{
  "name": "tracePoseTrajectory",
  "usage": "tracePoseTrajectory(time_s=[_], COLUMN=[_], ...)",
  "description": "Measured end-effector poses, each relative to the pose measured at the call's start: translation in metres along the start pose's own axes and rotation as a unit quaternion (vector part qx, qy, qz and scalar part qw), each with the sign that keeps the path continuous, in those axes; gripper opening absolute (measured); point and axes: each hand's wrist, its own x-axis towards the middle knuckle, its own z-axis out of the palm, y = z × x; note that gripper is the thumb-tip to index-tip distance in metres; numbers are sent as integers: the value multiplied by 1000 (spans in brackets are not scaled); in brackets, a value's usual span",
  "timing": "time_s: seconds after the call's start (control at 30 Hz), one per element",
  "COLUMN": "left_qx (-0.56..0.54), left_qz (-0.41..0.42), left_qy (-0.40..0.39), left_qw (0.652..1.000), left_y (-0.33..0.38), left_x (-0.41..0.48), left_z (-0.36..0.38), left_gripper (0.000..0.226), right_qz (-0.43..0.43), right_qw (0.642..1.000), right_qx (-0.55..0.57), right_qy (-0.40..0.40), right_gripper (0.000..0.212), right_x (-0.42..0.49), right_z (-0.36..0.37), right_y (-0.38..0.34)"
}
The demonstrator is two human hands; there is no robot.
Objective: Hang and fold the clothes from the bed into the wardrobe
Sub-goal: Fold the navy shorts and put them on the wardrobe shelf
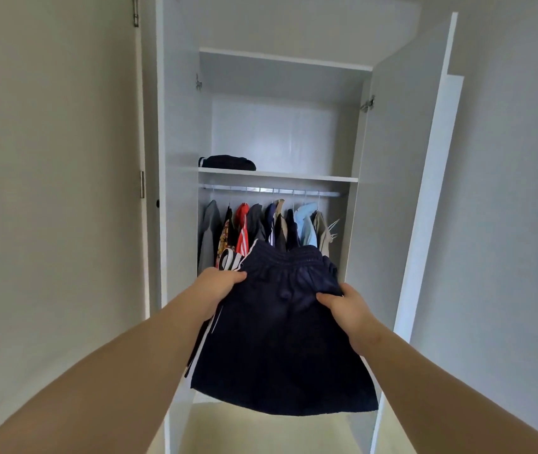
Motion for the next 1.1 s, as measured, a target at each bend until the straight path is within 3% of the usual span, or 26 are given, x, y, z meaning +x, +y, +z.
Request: tracePoseTrajectory(time_s=[0.2,0.4,0.7,0.97,1.1], left_qx=[24,45,51,57,43], left_qz=[13,43,85,118,147], left_qy=[-3,5,41,67,52], left_qw=[1000,998,994,989,987], left_y=[19,84,144,197,247], left_x=[119,276,443,554,595], left_z=[-5,-26,-29,-18,-8], left_gripper=[42,36,41,43,21], right_qz=[-2,-27,-57,-73,-79], right_qw=[999,997,998,997,997], right_qx=[32,65,12,3,11], right_qy=[-12,-13,4,-26,-17], right_gripper=[14,17,27,9,13], right_x=[116,268,435,569,630], right_z=[36,87,121,134,117], right_y=[-4,-46,-94,-125,-170])
